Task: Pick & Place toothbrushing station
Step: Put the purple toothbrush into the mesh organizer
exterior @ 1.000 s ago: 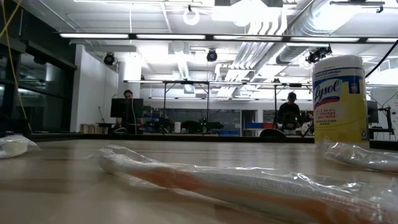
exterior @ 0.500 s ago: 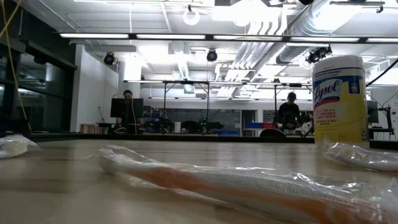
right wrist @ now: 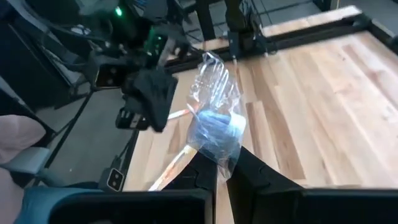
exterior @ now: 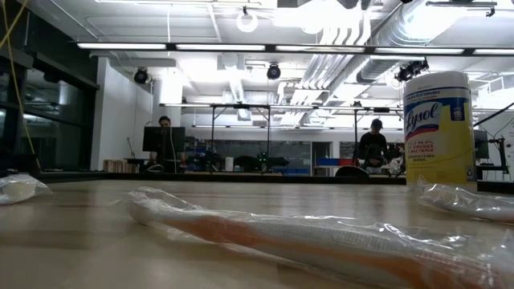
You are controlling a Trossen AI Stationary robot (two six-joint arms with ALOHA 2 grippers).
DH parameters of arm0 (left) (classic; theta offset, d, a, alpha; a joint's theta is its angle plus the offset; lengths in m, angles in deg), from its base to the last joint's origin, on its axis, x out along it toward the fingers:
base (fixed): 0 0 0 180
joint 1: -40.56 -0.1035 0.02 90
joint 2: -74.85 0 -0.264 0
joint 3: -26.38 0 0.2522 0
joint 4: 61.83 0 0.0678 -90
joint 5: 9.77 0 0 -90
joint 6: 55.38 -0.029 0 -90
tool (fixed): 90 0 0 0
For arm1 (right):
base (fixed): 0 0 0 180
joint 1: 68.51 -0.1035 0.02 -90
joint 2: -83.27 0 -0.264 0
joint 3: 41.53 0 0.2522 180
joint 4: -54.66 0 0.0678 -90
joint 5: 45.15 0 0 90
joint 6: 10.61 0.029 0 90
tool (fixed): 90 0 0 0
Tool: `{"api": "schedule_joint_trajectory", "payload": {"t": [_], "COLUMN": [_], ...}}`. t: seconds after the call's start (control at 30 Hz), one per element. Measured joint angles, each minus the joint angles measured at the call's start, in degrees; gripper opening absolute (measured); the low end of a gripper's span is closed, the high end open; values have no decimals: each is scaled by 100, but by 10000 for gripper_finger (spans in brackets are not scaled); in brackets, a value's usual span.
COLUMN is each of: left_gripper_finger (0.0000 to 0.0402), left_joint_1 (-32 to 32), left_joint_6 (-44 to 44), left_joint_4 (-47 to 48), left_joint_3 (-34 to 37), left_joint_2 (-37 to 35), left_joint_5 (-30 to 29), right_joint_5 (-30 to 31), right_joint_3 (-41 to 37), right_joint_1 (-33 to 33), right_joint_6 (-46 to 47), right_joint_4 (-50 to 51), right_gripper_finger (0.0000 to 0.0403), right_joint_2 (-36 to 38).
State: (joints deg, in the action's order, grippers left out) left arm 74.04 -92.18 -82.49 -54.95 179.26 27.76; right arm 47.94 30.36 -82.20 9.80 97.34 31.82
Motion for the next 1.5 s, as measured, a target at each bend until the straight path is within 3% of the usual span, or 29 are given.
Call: {"api": "schedule_joint_trajectory", "payload": {"t": [0.13, 0.23, 0.47, 0.7, 0.97, 1.23, 1.5], "left_gripper_finger": [32, 32, 32, 32, 32, 32, 32], "left_joint_1": [-98, -291, -661, -1277, -1724, -1759, -1757], "left_joint_6": [1333, 2055, 2135, 2598, 3328, 3383, 3470], "left_joint_4": [920, 1569, 2009, 2416, 2811, 2802, 2802], "left_joint_3": [4, 4, 4, 4, 4, 7, 7], "left_joint_2": [-255, -477, -985, -1282, -1277, -1277, -1275], "left_joint_5": [920, 1241, 1105, 1820, 2537, 2541, 2544], "right_joint_5": [-1, -20, -257, -390, 219, 628, 1794], "right_joint_3": [0, 0, 0, 227, 713, 793, 793], "right_joint_1": [-4, -7, -9, -192, -1088, -2240, -3352], "right_joint_6": [-158, -271, -422, -556, -567, -287, 685], "right_joint_4": [69, 86, 104, 430, 1077, 1337, 1787], "right_gripper_finger": [8, 8, 8, 8, 8, 8, 8], "right_joint_2": [268, 369, 384, 367, 353, 164, -234]}}
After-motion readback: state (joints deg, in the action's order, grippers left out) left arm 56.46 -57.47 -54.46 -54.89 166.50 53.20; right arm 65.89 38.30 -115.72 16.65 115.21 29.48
